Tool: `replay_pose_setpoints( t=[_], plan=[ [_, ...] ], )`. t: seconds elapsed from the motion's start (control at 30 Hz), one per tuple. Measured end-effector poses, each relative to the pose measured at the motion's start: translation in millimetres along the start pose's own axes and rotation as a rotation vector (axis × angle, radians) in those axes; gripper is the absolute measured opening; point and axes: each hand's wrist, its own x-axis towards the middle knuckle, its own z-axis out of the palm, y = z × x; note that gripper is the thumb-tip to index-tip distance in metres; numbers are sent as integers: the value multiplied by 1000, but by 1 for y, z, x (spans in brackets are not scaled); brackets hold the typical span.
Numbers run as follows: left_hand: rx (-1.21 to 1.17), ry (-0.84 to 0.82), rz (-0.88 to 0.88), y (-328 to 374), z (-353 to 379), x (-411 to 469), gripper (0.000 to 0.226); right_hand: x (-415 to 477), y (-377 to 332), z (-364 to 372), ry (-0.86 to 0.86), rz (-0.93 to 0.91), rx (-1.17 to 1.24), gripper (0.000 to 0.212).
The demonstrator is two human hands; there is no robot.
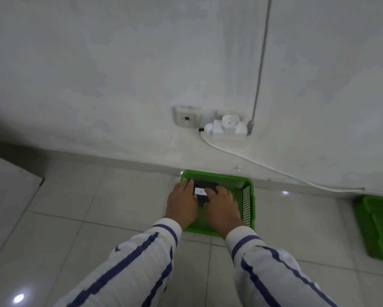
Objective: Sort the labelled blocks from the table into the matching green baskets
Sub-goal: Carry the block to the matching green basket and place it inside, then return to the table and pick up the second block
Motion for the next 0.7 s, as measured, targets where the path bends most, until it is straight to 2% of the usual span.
replay_pose_setpoints(
  t=[0.27, 0.43, 0.57, 0.7],
  plan=[
    [32, 79, 72, 142, -180, -105, 51, -121, -50, -210, 125, -56, -36, 50],
    [44, 159, 110, 207, -254, -155, 50, -178, -62, -306, 239, -131, -50, 48],
    [41, 225, 164, 249, -289, -194, 49, -222, -65, -358, 329, -156, -51, 48],
    [36, 233, 223, 277, -295, -239, 49, -271, -55, -372, 398, -149, -38, 49]
  ],
)
